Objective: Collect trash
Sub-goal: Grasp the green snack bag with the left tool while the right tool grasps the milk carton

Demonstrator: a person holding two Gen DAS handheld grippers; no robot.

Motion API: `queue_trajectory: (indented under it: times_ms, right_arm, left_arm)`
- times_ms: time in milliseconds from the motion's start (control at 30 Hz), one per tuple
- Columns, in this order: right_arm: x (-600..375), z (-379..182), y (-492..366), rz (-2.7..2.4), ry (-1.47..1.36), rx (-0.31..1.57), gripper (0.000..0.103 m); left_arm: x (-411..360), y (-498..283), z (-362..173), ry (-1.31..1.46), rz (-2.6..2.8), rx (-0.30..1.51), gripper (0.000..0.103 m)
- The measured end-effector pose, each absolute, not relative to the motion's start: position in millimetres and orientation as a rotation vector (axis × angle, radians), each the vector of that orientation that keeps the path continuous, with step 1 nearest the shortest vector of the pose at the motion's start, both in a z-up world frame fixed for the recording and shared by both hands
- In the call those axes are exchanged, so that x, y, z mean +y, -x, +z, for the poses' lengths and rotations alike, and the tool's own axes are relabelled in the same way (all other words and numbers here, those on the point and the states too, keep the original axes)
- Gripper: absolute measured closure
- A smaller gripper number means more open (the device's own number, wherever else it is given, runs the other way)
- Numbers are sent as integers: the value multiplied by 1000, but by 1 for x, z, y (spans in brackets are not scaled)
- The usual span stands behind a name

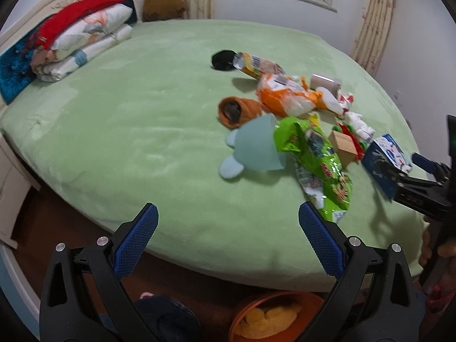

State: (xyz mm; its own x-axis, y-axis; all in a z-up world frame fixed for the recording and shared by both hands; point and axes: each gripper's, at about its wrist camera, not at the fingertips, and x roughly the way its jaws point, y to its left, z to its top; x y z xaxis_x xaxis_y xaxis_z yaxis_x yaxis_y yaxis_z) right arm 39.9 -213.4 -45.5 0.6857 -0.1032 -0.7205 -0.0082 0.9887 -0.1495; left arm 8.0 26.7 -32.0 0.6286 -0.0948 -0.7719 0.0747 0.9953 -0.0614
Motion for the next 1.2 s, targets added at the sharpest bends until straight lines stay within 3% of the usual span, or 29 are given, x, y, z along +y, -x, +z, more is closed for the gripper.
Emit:
queue_trajectory:
  times_ms: [100, 167, 200, 233, 700, 933, 967, 1033, 1167, 1200]
  right_arm:
    - [-212, -50, -42, -48, 156, 828, 20]
    - [-215, -53, -45, -33, 141, 840, 33]
    - [-216, -54, -46, -21, 127, 849, 47]
    - [-219, -55, -46, -11, 101, 857, 51]
    - [-251, 9, 15, -43, 4, 691, 51]
    - [-249, 13, 36, -29, -4, 668, 50]
    - [-249, 11, 37, -26, 1, 668, 50]
    - [-244, 9, 40, -18, 11, 672, 50]
    - [-242, 6, 43, -5, 6, 672, 50]
    - [-241, 6, 43, -3, 2, 672, 50]
  left_arm:
    - [21, -11, -35, 24, -129, 914, 7]
    - [16, -14, -38, 37, -152, 930, 7]
    - [14, -15, -39, 44, -162, 936, 7]
    - [12, -15, -41, 51, -171, 941, 7]
    - [-44, -42, -58, 100, -307, 1024, 7]
    - [-60, -74, -74, 140, -282, 1086, 8]
    - [-62, -76, -76, 129, -271, 1089, 10]
    - [-64, -77, -75, 94, -245, 1075, 36]
    - [-61, -69, -71, 63, -281, 1067, 40]
    - [-62, -63, -69, 39, -299, 1061, 45]
